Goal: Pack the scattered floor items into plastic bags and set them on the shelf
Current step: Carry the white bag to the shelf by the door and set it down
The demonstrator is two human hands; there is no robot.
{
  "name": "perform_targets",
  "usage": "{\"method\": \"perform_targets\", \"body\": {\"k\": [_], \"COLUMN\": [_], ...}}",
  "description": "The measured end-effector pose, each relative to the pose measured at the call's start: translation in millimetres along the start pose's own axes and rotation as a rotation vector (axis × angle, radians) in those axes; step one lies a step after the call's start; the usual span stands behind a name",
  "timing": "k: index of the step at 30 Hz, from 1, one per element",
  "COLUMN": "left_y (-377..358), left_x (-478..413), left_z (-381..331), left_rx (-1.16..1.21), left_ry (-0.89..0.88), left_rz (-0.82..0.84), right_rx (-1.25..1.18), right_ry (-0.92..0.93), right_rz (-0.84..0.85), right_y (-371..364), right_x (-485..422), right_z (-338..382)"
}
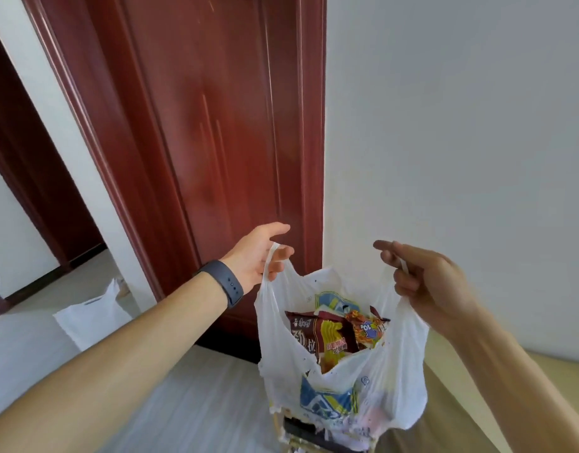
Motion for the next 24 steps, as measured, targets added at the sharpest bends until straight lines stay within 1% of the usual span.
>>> {"method": "perform_targets", "body": {"k": [6,10,12,15,18,20,22,23,24], "left_y": [-13,-10,-7,-2,1,5,14,15,14], "left_x": [-74,-133,-163,-191,-205,-217,-228,-232,-238], "left_z": [-16,-17,-21,-20,-5,8,22,31,38], "left_rx": [-0.082,-0.128,-0.212,-0.379,-0.451,-0.467,-0.501,-0.501,-0.506], "left_ry": [0.089,0.071,0.0,-0.175,-0.348,-0.404,-0.448,-0.473,-0.484], "left_rz": [0.066,0.093,0.108,0.118,0.134,0.11,0.015,-0.005,0.012], "right_rx": [0.019,0.012,0.093,0.312,0.42,0.477,0.513,0.542,0.574], "right_ry": [-0.088,-0.162,-0.17,-0.137,-0.087,-0.064,-0.043,-0.037,-0.037], "right_rz": [-0.117,-0.196,-0.261,-0.368,-0.447,-0.531,-0.635,-0.687,-0.733], "right_y": [21,37,48,61,65,67,70,75,78], "right_x": [-53,-83,-101,-118,-116,-108,-99,-93,-90], "right_z": [-32,-59,-67,-78,-100,-116,-135,-145,-154]}}
Point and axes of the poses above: each hand's wrist, its own x-axis away from the middle knuckle, its own y-axis out of the back of the hand, z = x × y, the point moved 6 cm from there along -x, towards the middle knuckle, and after that the axes turned 7 degrees about y, right-handed, at the moved point
